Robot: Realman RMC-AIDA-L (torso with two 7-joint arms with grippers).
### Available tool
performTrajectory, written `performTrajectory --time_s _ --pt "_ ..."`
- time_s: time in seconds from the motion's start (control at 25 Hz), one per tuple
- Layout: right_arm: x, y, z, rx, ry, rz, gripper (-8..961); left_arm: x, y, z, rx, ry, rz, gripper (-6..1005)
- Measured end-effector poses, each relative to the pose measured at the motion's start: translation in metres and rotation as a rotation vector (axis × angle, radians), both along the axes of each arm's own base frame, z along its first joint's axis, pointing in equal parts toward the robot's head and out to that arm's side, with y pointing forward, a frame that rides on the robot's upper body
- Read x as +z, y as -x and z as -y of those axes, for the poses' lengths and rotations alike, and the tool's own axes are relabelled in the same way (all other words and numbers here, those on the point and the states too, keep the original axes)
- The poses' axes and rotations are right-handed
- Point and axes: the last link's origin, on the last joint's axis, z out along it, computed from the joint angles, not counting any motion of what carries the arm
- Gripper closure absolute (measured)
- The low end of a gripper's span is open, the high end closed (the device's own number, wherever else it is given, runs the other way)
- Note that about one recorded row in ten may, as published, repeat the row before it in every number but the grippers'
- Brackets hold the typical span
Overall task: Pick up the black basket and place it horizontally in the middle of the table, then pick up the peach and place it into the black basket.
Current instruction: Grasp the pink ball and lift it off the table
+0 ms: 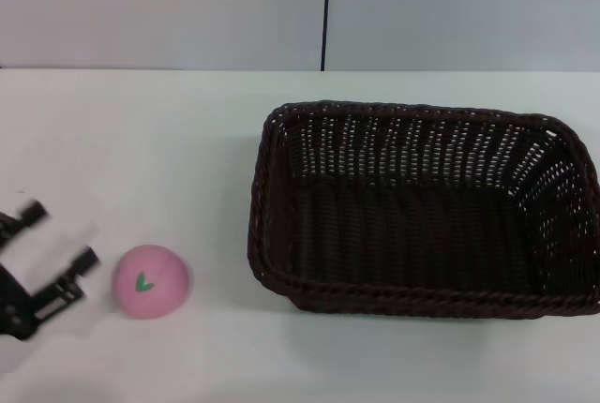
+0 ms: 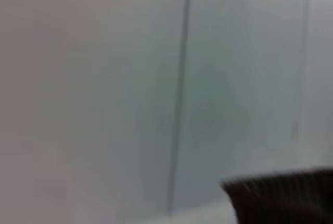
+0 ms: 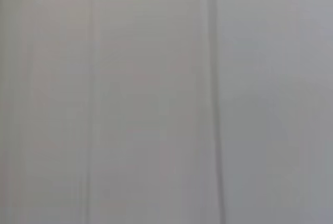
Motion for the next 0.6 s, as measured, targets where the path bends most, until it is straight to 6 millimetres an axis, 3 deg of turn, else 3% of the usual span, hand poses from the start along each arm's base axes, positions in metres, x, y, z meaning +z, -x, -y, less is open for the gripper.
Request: performTrajectory --time_s 0.2,0.6 --pt "0.002 -0.024 0.015 -0.044 -0.012 -0.106 503 -0.023 -0.004 -0.009 -0.028 0.176 -0.056 313" --pt "-0.004 -0.037 0.027 -0.072 0.003 -0.165 503 -0.053 -0.012 -0.029 -0.027 0.230 -0.137 322"
